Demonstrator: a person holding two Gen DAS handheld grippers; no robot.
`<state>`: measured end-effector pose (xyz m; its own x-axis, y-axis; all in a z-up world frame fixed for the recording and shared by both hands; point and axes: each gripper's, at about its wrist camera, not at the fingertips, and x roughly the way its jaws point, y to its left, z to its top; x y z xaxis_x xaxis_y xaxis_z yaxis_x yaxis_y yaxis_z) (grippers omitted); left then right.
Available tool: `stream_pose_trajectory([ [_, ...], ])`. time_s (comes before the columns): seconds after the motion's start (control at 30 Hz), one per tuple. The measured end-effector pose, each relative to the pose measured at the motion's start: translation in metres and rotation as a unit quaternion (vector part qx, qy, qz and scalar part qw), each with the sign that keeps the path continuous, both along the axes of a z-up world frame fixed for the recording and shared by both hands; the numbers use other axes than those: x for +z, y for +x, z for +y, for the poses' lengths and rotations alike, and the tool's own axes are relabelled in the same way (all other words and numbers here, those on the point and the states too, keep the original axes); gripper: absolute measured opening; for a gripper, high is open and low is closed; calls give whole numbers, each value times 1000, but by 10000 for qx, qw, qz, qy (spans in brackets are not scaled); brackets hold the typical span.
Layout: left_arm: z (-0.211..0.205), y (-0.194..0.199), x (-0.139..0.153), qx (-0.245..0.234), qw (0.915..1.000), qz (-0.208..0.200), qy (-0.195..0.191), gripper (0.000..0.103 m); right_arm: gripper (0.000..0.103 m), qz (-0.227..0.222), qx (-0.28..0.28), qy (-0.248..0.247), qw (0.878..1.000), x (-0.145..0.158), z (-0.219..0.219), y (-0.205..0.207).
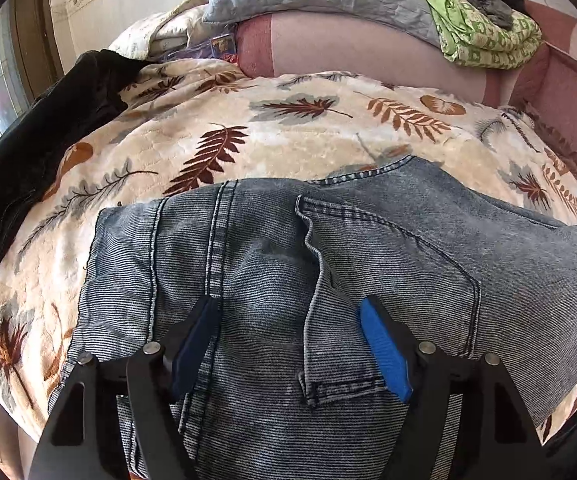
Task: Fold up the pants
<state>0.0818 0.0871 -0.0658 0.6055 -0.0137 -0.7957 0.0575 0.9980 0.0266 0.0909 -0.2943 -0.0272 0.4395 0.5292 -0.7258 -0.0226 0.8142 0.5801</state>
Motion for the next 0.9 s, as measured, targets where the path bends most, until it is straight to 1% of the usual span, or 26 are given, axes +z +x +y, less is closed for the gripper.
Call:
stream_pose_trajectory([
  [0.03,0,0,-1,-7,10000,7,10,75,56,212,12,-271,9994,-19,3,14],
  [0.07,0,-1,0,-27,10000,-12,8,75,56,611,-297,-653,9955,-41,-2,25],
  [0.1,1,-1,1,-31,10000,-14,-20,75,49,1005,-718,-720,9897,-57,-13,30],
  [0.13,4,-2,1,1,10000,-8,-78,76,40,931,-880,-621,9898,-51,-15,30],
  [0.17,6,-2,2,49,9999,-17,-146,76,42,683,-732,-692,9926,-37,-7,30],
  [0.23,9,-1,2,168,9996,-43,-203,76,42,268,-235,-900,9953,-9,18,32],
  [0.33,15,3,3,360,9988,-44,-331,76,42,-8,493,-1131,9924,17,68,54],
  [0.43,24,4,4,497,9973,-43,-546,76,42,-84,1193,-1326,9839,19,121,86],
  [0.5,31,3,5,574,9959,-34,-705,76,42,-53,1550,-1420,9776,10,159,106],
  [0.57,37,3,5,638,9942,-26,-862,76,42,-75,1908,-1675,9672,1,190,119],
  [0.63,40,3,5,671,9929,-4,-984,76,42,-106,2187,-2062,9537,-10,216,128],
  [0.7,41,5,5,685,9921,12,-1046,76,37,70,2354,-2371,9425,-27,230,139],
  [0.73,42,5,5,684,9920,19,-1063,76,17,91,2438,-2581,9348,-31,235,141],
  [0.77,42,6,5,675,9920,25,-1067,76,2,2,2500,-2789,9272,-31,240,140],
  [0.83,42,6,5,654,9920,20,-1076,76,2,-252,2607,-3038,9160,-24,247,136],
  [0.9,43,8,5,665,9917,32,-1104,76,2,-620,2545,-3438,9018,-15,252,135],
])
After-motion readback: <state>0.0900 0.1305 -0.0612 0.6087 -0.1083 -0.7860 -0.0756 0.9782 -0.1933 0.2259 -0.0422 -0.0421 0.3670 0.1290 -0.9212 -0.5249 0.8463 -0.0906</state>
